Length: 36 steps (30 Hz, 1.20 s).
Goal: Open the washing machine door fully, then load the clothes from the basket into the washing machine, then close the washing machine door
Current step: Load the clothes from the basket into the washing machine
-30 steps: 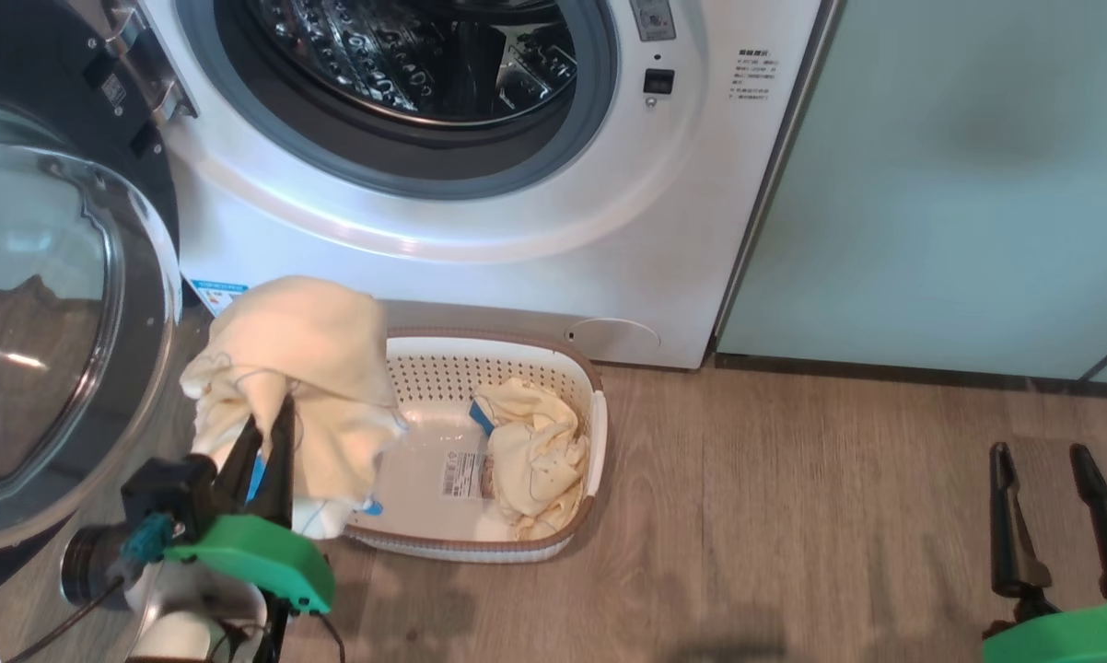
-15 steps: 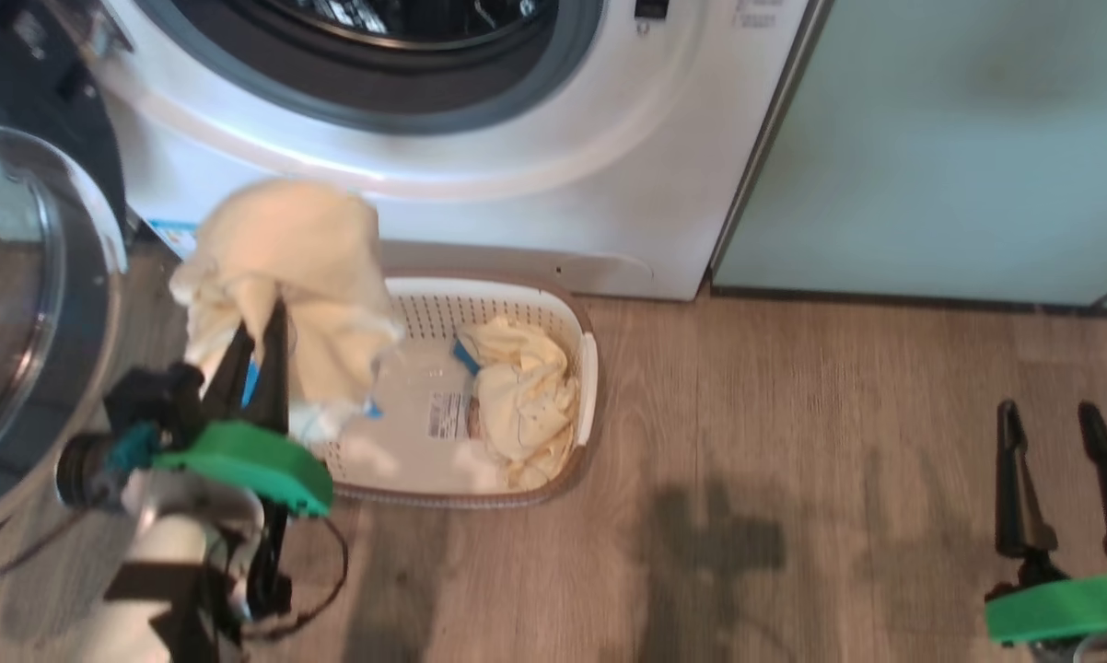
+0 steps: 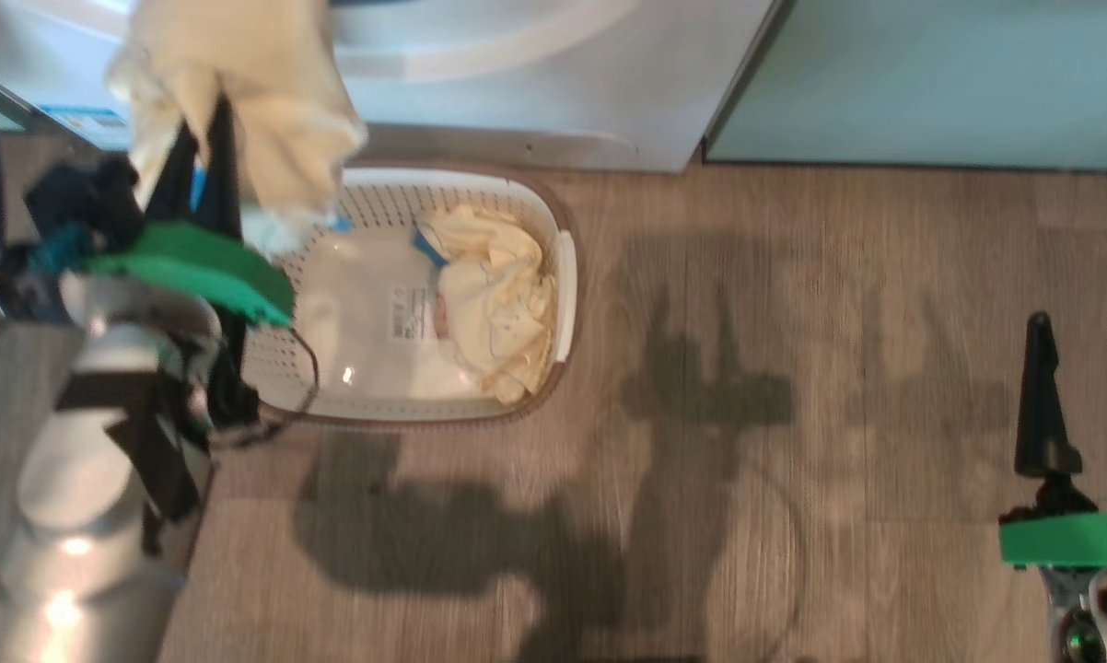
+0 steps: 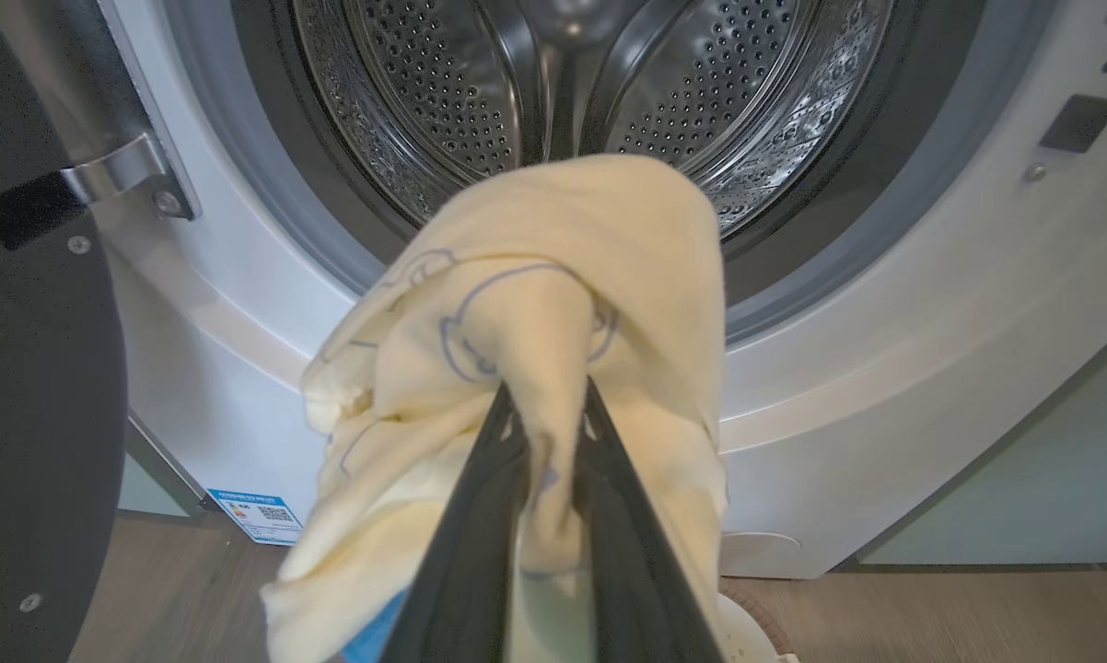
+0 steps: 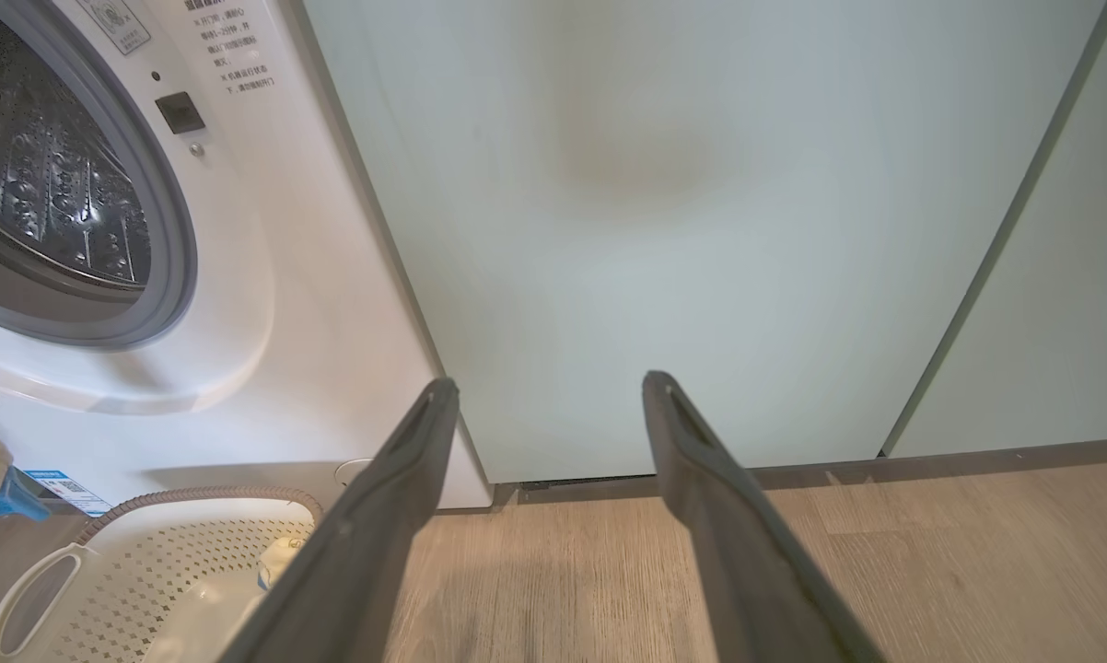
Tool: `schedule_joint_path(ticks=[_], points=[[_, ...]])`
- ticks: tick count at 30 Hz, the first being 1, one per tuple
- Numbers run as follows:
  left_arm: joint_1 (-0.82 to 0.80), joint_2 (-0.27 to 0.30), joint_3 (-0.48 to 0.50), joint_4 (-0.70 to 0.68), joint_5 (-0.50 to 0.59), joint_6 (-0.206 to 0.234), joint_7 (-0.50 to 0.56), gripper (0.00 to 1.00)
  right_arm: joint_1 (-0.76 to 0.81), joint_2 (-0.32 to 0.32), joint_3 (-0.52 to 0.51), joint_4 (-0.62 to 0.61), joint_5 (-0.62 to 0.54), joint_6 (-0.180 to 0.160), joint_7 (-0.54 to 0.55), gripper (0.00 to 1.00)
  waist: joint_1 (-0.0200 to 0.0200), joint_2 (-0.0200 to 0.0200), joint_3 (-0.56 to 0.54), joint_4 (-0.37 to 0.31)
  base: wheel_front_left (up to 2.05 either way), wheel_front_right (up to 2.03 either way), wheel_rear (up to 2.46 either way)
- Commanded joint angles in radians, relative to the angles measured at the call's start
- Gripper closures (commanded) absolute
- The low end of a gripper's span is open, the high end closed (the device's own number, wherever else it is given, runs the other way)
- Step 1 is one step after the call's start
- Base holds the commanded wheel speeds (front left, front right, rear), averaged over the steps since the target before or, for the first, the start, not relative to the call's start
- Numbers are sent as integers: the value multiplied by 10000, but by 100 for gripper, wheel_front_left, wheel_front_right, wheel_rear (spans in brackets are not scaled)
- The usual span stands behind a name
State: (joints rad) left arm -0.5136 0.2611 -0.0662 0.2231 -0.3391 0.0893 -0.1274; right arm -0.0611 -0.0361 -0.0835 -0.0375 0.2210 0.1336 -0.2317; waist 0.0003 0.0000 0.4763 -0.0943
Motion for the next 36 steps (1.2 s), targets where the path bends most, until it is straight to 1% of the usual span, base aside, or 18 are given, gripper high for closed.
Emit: schedule_joint_path(ticks=[1,7,10,16,17,18,19,20,28,32,36], points=[[-583,488,404,-201,-49,-54,19,100,-190,-141,237,-229,67,-29,-133,0,-3,0,513,-215,0,0,0],[-2173,1046,562,625,-271,-407,433,100,-680,-141,349,-29,366,-29,-260,0,-3,0,1376,-615,0,0,0],[-2928,1373,579,934,-336,-568,839,100,-900,-141,388,106,575,-29,-288,0,-3,0,1727,-822,0,0,0],[-4567,2105,481,1401,-414,-942,2027,100,-1264,-141,491,72,1045,-29,-297,0,-3,0,2308,-1195,0,0,0],[-4861,2177,463,1460,-462,-999,2254,100,-1305,-141,509,72,1109,-29,-297,0,-3,0,2388,-1246,0,0,0],[-4861,2177,463,1460,-462,-999,2254,100,-1305,-141,509,72,1109,-29,-297,0,-3,0,2388,-1246,0,0,0],[-5151,2268,425,1518,-464,-1043,2467,100,-1344,-141,529,76,1174,-29,-298,0,-3,0,2464,-1296,0,0,0],[-5709,2398,355,1689,-525,-1138,2945,100,-1425,-141,580,83,1303,-29,-298,0,-3,0,2602,-1408,0,0,0],[-7647,3125,-40,2412,-255,-1334,4427,100,-1676,-141,860,161,1721,-29,-299,0,-3,0,3023,-1983,0,0,0],[-8566,3454,-183,2790,-12,-1402,4516,100,-1726,-141,963,196,1909,-29,-299,0,-3,0,3166,-2253,0,0,0],[-9490,3708,-310,3230,269,-1471,4063,100,-1763,-141,1081,223,2072,-29,-300,0,-3,0,3282,-2519,0,0,0]])
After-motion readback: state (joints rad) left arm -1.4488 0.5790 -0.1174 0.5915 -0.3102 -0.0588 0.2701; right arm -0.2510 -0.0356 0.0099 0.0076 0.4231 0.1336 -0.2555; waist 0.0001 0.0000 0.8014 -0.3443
